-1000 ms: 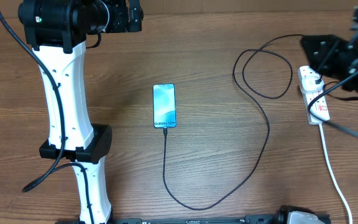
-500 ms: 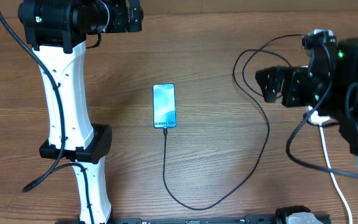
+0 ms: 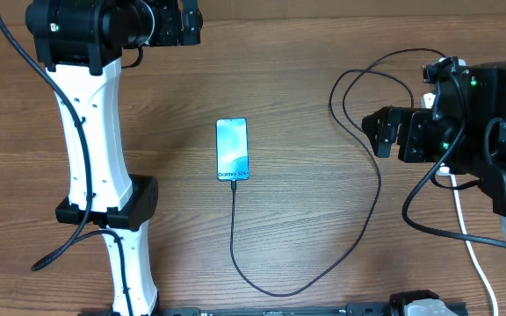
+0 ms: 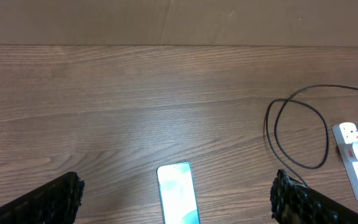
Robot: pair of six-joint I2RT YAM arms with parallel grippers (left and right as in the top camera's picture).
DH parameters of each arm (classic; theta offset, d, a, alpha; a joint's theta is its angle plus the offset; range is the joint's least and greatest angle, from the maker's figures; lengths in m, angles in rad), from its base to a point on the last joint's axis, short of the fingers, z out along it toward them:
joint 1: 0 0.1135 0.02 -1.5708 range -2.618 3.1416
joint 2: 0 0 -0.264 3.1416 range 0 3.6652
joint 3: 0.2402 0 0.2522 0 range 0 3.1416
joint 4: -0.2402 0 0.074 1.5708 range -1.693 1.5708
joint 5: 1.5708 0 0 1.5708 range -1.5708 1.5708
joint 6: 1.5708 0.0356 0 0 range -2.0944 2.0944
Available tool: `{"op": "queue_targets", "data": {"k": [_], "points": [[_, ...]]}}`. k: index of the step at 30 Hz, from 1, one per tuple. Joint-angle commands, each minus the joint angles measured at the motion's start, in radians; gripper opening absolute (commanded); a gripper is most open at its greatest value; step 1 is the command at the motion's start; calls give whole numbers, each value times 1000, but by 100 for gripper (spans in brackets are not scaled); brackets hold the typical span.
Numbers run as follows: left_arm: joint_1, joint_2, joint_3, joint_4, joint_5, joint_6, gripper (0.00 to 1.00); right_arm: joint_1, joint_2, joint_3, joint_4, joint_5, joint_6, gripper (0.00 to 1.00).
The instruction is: Plug charger to phone and switch on socket
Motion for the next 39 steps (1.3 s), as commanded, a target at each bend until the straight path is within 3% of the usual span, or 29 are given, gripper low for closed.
{"op": "queue_targets", "data": {"k": [1, 7, 13, 30, 39], "points": [[-5, -8, -4, -2, -9, 9, 100, 4, -1, 25, -3, 40, -3, 100], [-5, -8, -4, -2, -9, 8, 99, 4, 0, 10, 26, 77, -5, 100], [-5, -8, -4, -2, -9, 9, 100, 4, -121, -132, 222, 77, -8, 100], [-5, -8, -4, -2, -9, 9, 100, 4, -754, -953, 984, 84, -8, 100], [-5, -8, -4, -2, -9, 9, 100, 4, -984, -1319, 1323, 84, -8, 100]]}}
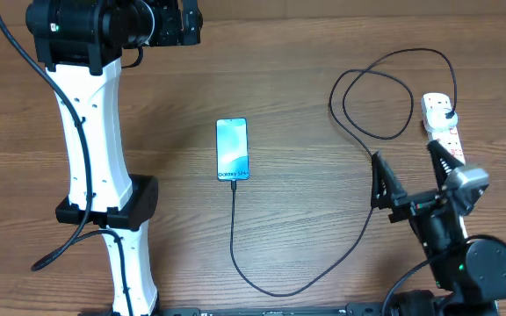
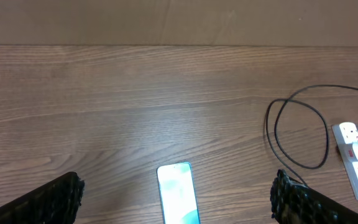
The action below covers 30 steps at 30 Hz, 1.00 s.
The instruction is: Plug charger to phone and switch on socket
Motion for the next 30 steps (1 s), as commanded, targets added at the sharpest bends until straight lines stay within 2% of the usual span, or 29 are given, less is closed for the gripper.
{"op": "queue_targets", "data": {"k": [1, 5, 17, 30], "points": [[-5, -8, -4, -2, -9, 9, 99, 5, -57, -111, 79, 14, -4, 100], [-5, -8, -4, -2, -9, 9, 100, 5, -91, -205, 170, 9, 3, 100], [-5, -8, -4, -2, -9, 9, 100, 6, -273, -357, 205, 14, 3, 100], [-5, -8, -4, -2, -9, 9, 100, 6, -322, -460, 262, 13, 3, 100]]}}
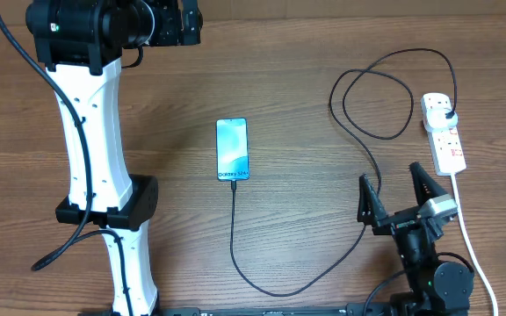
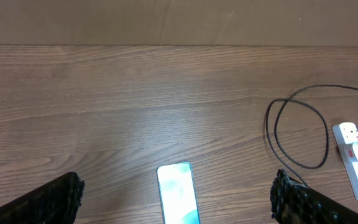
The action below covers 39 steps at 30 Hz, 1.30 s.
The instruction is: Plug charger to phone and switch on socket
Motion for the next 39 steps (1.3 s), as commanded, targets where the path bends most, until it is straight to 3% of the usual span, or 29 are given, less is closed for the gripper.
{"op": "queue_targets", "data": {"k": [1, 7, 12, 39], "points": [[-5, -8, -4, -2, -9, 9, 100, 5, -18, -29, 21, 9, 3, 100], [-5, -8, -4, -2, -9, 8, 100, 6, -18, -45, -21, -3, 3, 100], [-5, -8, -4, -2, -9, 9, 100, 6, -18, -45, -183, -21, 3, 100], [-5, -8, -4, -2, -9, 8, 100, 6, -17, -44, -177, -17, 3, 100]]}}
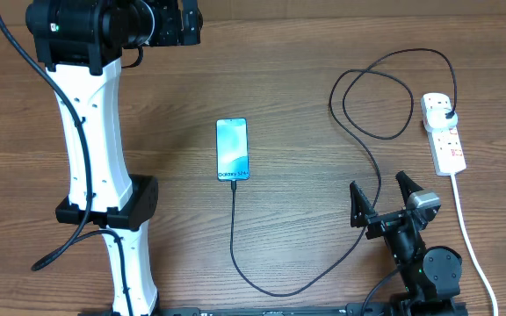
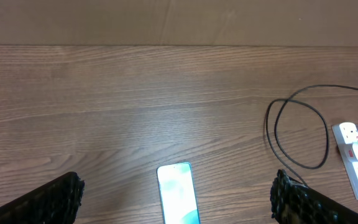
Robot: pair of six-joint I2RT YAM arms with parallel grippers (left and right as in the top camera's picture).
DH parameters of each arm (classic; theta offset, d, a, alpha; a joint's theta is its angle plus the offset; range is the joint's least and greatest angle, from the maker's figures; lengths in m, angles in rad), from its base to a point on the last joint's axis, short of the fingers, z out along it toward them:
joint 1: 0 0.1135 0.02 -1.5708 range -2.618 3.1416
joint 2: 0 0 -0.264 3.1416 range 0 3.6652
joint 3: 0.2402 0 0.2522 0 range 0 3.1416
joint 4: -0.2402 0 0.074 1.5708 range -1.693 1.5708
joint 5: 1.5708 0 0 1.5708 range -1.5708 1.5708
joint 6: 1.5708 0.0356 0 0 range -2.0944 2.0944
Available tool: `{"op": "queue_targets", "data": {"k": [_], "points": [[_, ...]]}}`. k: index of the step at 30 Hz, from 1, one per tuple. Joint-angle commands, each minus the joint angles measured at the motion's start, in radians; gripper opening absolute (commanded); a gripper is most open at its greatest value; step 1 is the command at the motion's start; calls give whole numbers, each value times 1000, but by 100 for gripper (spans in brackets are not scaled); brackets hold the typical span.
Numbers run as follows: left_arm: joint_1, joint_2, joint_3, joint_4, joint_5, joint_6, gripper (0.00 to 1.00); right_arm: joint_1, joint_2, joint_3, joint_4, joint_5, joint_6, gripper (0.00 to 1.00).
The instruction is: Plug charger to phone and switch on socket
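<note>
The phone (image 1: 232, 149) lies face up mid-table with its screen lit (image 2: 179, 196). A black charger cable (image 1: 234, 230) is plugged into its near end, loops right and runs up to a white power strip (image 1: 444, 133). The charger plug sits in the strip's far socket, with a bit of red beside it. My right gripper (image 1: 383, 202) is open and empty, low near the front edge, left of the strip's white lead. My left gripper (image 2: 178, 194) is open high above the phone, both fingers (image 2: 58, 196) wide apart.
The left arm's white column and black base (image 1: 104, 211) stand at the table's left. The cable forms a loop (image 1: 376, 105) between phone and strip. The strip's white lead (image 1: 468, 241) runs toward the front edge on the right.
My right arm has drawn a little further back toward the front edge and left, still open. Phone, cable, strip and left gripper are unchanged.
My right gripper was first over the power strip at the far right, covering it. Then it stood nearer the front with the strip uncovered, then lower still, and now it is folded low by the front edge. The phone stayed plugged in throughout; the left arm never moved.
</note>
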Motion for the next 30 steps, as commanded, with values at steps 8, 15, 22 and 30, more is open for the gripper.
{"op": "queue_targets", "data": {"k": [8, 15, 22, 30], "points": [[-7, -8, -4, -2, -9, 8, 100, 6, -10, -11, 4, -5, 3, 100], [-7, -34, -29, -2, -9, 8, 99, 6, -10, -11, 5, -5, 3, 100], [-6, -304, -392, -1, -9, 8, 100, 6, -10, -11, 5, -5, 3, 100], [-6, -705, -883, -2, -9, 8, 100, 6, -10, -11, 5, -5, 3, 100]]}}
